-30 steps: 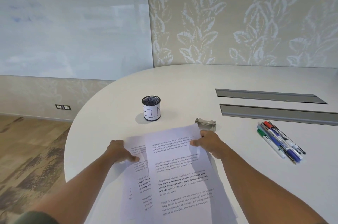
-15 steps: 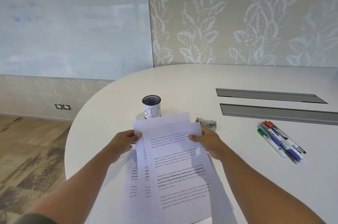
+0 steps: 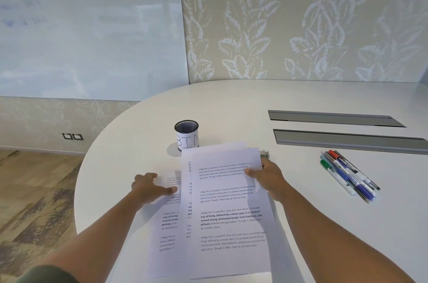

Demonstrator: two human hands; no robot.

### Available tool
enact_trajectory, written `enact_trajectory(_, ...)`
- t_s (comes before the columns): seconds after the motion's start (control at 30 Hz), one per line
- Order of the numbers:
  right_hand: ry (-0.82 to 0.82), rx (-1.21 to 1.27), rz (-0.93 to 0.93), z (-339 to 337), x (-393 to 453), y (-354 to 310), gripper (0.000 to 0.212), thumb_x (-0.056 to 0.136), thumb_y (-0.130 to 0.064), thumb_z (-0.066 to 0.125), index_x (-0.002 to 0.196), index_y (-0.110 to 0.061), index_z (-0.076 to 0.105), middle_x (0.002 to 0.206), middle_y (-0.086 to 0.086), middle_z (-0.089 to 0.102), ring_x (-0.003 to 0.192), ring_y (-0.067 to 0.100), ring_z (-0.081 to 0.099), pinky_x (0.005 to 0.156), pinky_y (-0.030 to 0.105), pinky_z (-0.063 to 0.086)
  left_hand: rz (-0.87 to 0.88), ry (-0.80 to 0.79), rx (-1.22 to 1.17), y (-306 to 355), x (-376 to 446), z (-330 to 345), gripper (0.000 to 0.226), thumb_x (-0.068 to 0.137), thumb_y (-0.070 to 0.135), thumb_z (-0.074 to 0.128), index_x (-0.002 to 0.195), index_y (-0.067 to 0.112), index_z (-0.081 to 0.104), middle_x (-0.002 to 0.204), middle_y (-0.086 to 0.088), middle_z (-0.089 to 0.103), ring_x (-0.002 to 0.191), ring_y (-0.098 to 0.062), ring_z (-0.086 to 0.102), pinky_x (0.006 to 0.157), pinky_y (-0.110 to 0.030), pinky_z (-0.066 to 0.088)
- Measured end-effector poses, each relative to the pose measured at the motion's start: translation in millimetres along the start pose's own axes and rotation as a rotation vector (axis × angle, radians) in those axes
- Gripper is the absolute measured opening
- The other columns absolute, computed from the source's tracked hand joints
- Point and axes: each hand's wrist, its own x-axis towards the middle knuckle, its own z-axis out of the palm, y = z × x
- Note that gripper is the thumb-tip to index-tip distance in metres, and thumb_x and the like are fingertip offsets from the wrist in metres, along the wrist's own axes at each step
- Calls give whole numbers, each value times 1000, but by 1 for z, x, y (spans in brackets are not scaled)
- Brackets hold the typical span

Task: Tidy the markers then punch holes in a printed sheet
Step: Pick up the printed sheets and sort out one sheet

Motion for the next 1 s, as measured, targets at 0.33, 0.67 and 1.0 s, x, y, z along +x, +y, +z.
enact_trajectory(0.33,-5,17,1,-6,-3,3,24,84,-1,73,97,-21,69,98,0,76,82,14,72,65,26,55,-21,4,91,9,-1,10,90,59,47,89,135,13,55,137,-7,46,129,-26,48,108,-37,41)
enact_trajectory(0.67,17,165,29,-10,-7,3,27,79,-7,79,105,-13,75,96,-1,78,78,12,73,68,25,57,151,-132,-599,21,-15,16,25,100,28,57,105,10,72,106,-11,76,95,-31,73,90,-45,57)
enact_trajectory(1.0,27,408,8,-5,-4,-19,25,87,-13,73,112,-13,68,106,6,76,89,23,73,80,40,58,231,-219,-838,78,-33,14,51,103,53,29,123,24,66,120,-1,72,110,-22,68,99,-47,52)
